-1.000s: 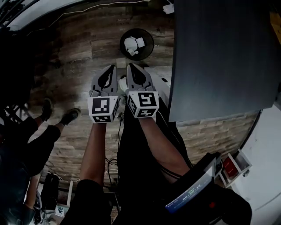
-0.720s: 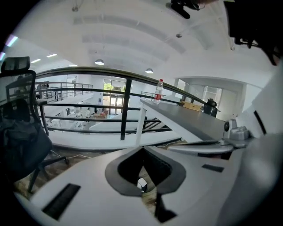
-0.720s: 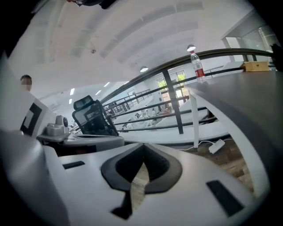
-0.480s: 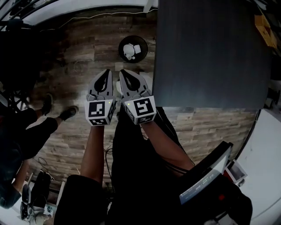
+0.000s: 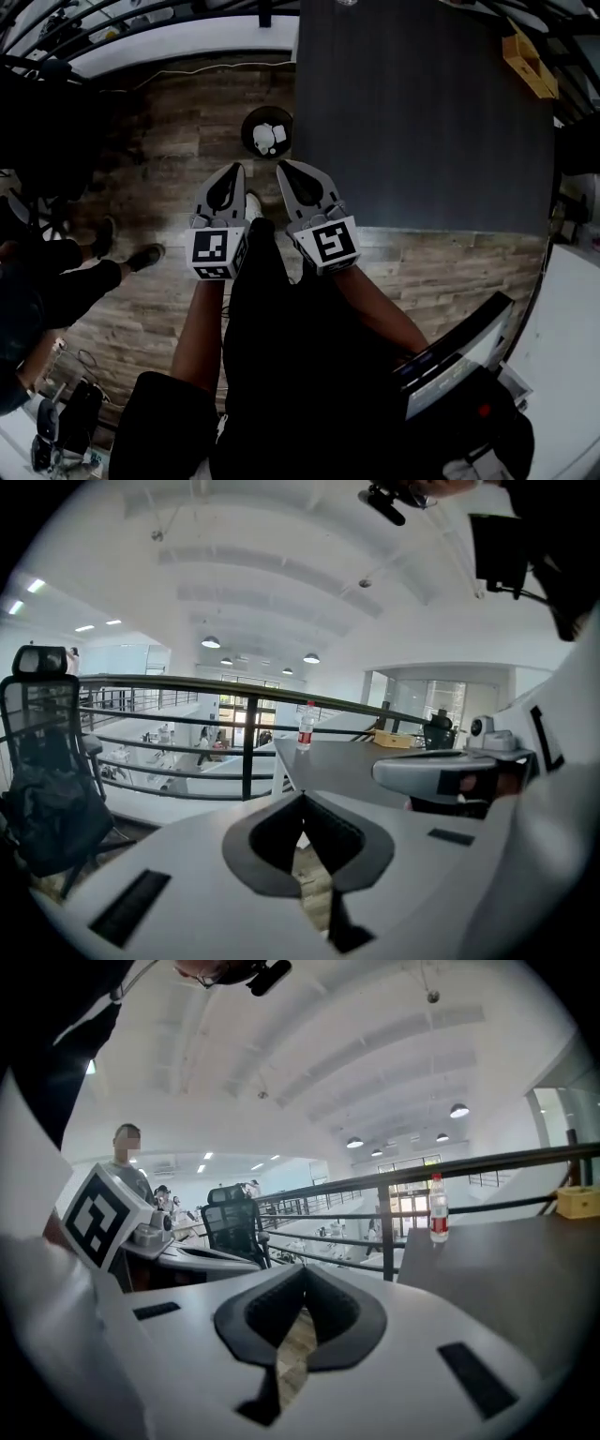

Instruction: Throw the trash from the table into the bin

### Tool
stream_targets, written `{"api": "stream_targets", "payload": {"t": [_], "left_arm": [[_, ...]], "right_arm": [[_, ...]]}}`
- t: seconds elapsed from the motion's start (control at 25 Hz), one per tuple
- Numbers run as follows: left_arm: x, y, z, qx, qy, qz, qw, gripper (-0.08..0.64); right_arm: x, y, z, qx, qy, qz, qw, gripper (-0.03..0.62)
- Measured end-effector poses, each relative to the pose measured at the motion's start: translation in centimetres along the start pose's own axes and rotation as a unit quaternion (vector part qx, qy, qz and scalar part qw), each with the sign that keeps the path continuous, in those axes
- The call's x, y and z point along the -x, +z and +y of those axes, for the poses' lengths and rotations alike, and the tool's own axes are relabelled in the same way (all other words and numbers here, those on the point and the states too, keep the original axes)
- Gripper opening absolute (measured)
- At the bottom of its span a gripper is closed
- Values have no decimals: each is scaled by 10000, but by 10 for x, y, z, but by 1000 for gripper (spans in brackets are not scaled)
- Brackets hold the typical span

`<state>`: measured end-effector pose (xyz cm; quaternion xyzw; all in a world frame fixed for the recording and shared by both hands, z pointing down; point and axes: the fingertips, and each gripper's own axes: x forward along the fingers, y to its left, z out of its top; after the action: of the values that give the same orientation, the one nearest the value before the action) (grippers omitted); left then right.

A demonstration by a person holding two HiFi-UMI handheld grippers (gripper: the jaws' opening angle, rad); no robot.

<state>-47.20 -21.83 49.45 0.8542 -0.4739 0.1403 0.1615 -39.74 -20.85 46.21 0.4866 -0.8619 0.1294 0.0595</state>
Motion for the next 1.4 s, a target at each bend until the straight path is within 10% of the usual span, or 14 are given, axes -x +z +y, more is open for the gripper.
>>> {"api": "stream_targets", "payload": {"t": [0.56,1.4], "left_arm": [[37,58,-85,-366,-228,-371,9984,9],[59,69,-95,-469,-171,-512,9974,9]], "right_arm": [[101,62,-44,508,-35,-340,9981,8],[124,70,-45,511,-95,-414,9978,8]]}}
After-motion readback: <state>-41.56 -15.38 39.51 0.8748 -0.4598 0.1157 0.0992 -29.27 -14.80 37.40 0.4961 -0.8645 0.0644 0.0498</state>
